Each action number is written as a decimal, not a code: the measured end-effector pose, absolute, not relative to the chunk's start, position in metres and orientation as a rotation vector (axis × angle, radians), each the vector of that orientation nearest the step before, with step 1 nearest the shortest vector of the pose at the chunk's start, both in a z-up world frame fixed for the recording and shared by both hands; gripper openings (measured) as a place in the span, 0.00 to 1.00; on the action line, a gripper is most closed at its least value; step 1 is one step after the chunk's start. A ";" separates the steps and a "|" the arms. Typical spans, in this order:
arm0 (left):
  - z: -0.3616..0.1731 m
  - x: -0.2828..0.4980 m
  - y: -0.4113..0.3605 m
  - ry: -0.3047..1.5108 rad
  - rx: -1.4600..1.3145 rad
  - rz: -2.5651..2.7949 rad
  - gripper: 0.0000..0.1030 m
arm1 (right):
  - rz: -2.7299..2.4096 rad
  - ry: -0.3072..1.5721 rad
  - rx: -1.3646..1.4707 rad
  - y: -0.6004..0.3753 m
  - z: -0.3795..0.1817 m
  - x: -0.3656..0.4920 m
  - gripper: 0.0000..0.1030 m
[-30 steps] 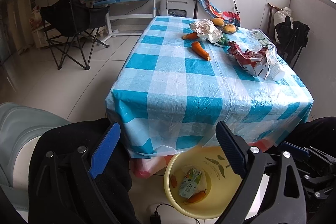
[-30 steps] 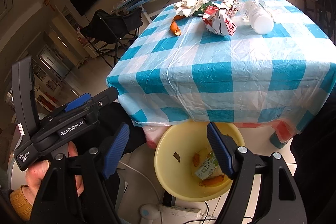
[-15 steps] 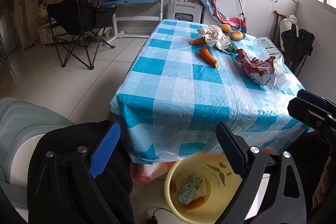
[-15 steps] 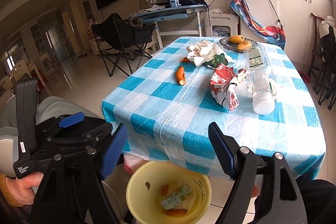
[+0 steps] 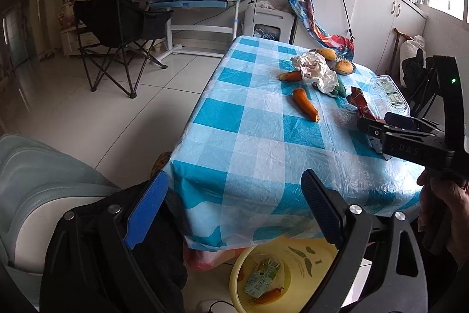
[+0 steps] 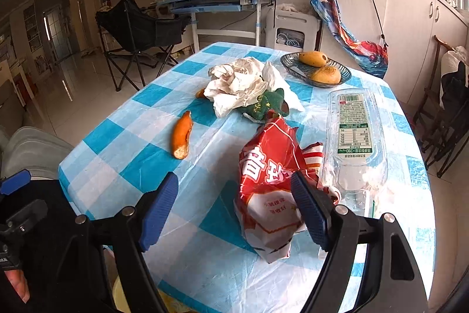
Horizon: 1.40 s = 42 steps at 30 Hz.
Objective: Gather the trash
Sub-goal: 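Grasp the red snack bag with the right tool while the left tool grasps an orange peel, then carry the red snack bag and orange peel over the yellow bucket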
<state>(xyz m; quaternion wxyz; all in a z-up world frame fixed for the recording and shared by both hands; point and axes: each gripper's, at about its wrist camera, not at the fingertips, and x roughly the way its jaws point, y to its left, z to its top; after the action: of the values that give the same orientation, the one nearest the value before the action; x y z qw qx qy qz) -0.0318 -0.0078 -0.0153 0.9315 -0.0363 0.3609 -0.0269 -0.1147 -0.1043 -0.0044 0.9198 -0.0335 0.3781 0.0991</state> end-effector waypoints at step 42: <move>-0.024 -0.022 -0.035 0.896 -0.136 -0.350 0.13 | 0.545 0.806 0.451 -0.092 -0.008 -0.237 0.13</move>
<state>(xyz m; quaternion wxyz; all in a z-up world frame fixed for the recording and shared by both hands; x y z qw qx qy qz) -0.0221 -0.0354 -0.0241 0.8842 -0.0656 0.4307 -0.1683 -0.2367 -0.0919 -0.0078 0.8596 0.2151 0.3841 0.2595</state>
